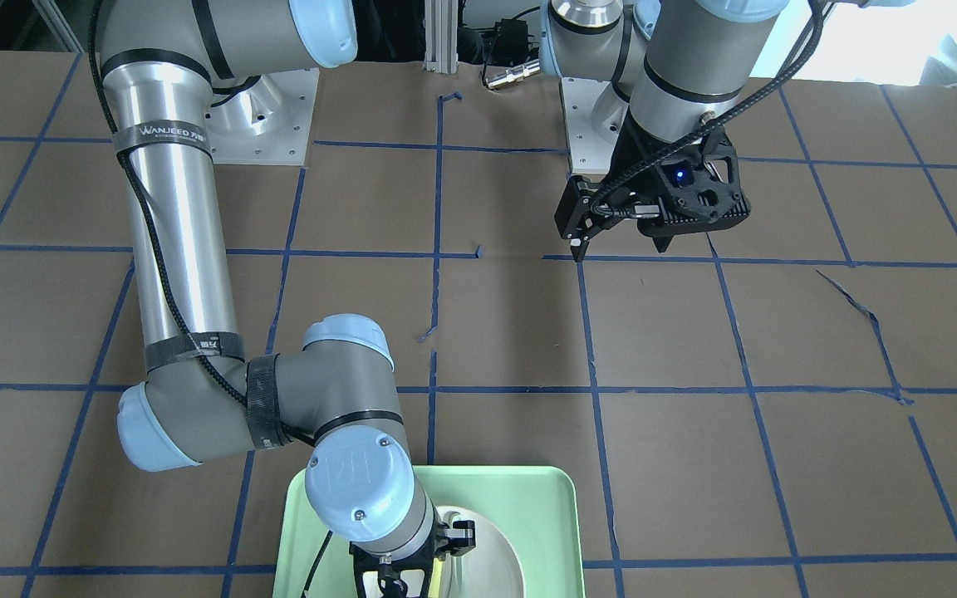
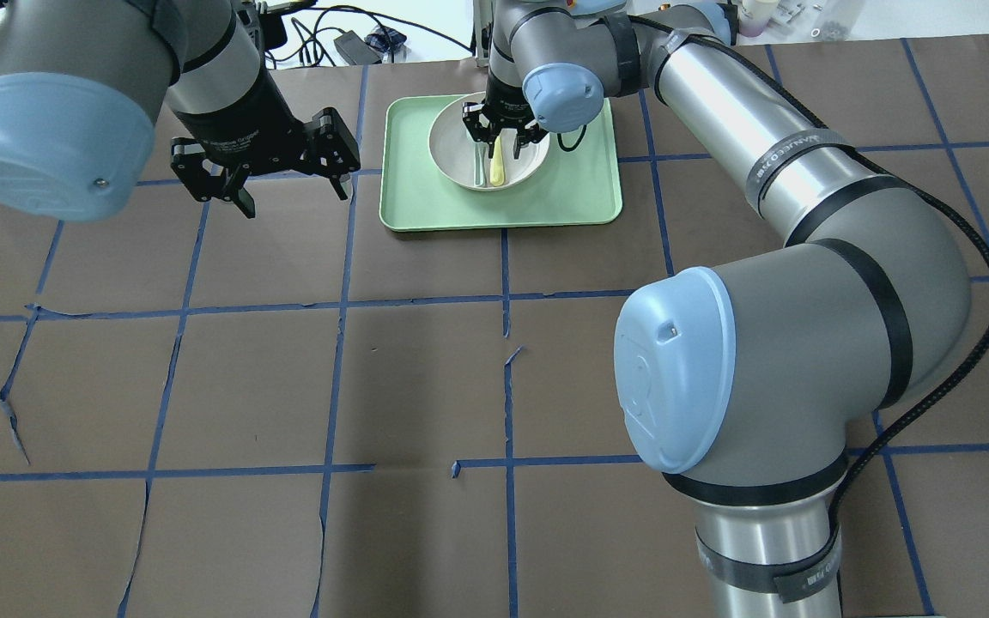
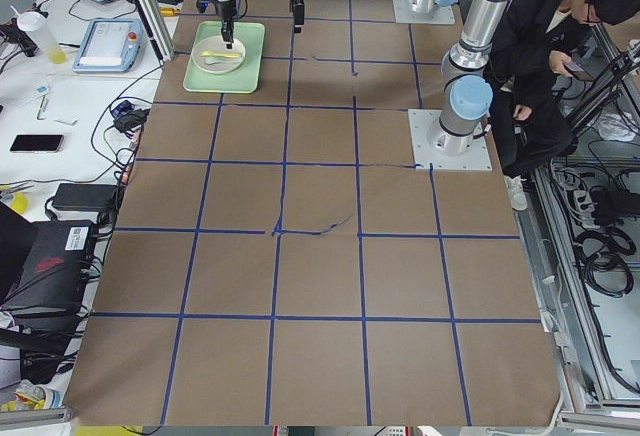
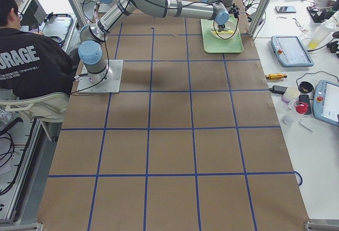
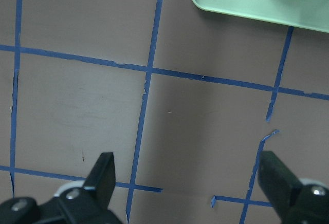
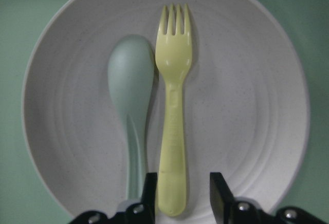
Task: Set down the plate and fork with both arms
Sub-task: 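Grasp the yellow fork with the right gripper and lift it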
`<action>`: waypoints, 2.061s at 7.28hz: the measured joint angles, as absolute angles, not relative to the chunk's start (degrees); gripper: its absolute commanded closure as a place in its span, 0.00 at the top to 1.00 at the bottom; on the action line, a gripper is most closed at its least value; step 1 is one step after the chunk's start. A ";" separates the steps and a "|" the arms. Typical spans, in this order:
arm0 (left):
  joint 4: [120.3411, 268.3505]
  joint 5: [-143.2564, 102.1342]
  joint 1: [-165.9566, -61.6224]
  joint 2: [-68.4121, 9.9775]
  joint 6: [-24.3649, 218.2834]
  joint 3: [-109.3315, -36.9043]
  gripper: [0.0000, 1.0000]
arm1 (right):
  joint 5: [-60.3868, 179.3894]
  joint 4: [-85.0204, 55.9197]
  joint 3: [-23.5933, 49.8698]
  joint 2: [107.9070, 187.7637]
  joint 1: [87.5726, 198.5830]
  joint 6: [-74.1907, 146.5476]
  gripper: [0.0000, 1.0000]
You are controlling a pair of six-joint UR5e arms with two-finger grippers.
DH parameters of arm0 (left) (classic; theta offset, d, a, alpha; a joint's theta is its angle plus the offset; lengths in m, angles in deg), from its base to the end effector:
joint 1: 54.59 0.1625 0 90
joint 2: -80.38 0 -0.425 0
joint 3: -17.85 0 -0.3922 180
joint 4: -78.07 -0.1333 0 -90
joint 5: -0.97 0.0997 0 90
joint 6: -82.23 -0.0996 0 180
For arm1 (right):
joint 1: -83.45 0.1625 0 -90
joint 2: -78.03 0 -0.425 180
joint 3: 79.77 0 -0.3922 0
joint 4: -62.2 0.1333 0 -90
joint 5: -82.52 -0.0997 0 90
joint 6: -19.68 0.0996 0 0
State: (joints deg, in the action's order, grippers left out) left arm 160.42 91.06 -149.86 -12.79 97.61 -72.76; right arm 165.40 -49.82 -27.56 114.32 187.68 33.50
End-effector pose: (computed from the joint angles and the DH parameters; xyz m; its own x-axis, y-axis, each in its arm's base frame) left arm -0.1804 -0.5066 0.4683 -0.9844 -0.1750 0.0164 -0.1757 0.9823 -0.0655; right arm 0.3450 -0.7681 0.2188 -0.9892 -0.0190 -0.1451 -0.0084 0.9972 -0.0737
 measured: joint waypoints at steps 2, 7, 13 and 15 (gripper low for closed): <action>160.42 91.06 -149.84 -12.79 97.61 -72.76 1.00 | 165.44 -50.96 -27.48 113.34 188.31 33.61 0.46; 160.42 91.06 -149.82 -12.84 97.61 -72.76 1.00 | 166.28 -52.91 -25.94 112.88 188.46 33.67 0.39; 160.42 91.06 -149.81 -12.95 97.61 -72.81 1.00 | 167.28 -53.04 -24.55 114.17 188.39 33.49 0.28; 160.42 91.06 -149.84 -12.96 97.61 -72.83 1.00 | 167.69 -52.95 -24.32 115.55 188.36 33.28 0.29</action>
State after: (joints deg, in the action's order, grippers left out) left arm 160.42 91.06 -149.84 -12.96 97.61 -72.83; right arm 167.69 -52.95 -24.32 115.55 188.36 33.28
